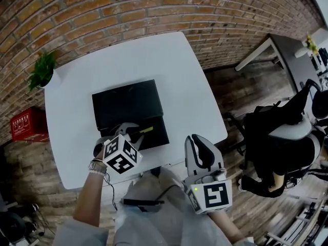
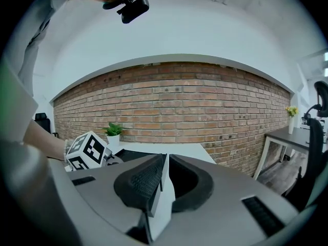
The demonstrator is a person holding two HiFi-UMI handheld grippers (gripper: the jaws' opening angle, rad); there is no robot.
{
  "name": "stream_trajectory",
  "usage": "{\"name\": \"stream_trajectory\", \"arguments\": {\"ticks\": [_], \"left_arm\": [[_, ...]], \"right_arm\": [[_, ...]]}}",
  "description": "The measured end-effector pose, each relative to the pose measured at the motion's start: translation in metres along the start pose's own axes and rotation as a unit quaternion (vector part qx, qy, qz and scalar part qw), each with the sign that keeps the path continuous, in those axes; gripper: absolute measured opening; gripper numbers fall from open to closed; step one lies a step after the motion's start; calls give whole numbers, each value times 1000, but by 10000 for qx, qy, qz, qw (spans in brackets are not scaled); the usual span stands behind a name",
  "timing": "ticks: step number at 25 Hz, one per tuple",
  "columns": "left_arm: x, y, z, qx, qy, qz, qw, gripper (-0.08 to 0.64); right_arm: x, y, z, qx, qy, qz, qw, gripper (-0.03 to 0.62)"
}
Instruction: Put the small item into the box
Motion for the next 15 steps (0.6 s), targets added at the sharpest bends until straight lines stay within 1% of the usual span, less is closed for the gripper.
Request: {"name": "stream_trajectory", "arguments": {"ticks": [3,6,8,11,15], "left_arm": [[16,11,-8,331,-329,-461,9978,86],[40,22,-16,735,-643,-962,9906,71],[58,28,-22,1027,-877,-1234,9831,59],[89,37,-28,1442,-1200,-1617,9688,40],[130,46,-35,1733,-1461,-2171,9495,31]], "right_arm": [[-2,1,-5,88,-30,-101,9999,66],[-5,4,-14,214,-77,-253,9994,66],[-8,7,-20,295,-115,-360,9988,66],[-12,13,-29,414,-192,-549,9974,66],[-16,21,-44,617,-316,-823,9942,66]]}}
Point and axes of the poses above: the fingertips, and each gripper's own axes: x backward along the fingers, y to its left, z out of its underside, the point moved 6 cm from there along x, backward along the fingers, and after that the axes turned 15 degrees about -z, right-handed, at the moved point
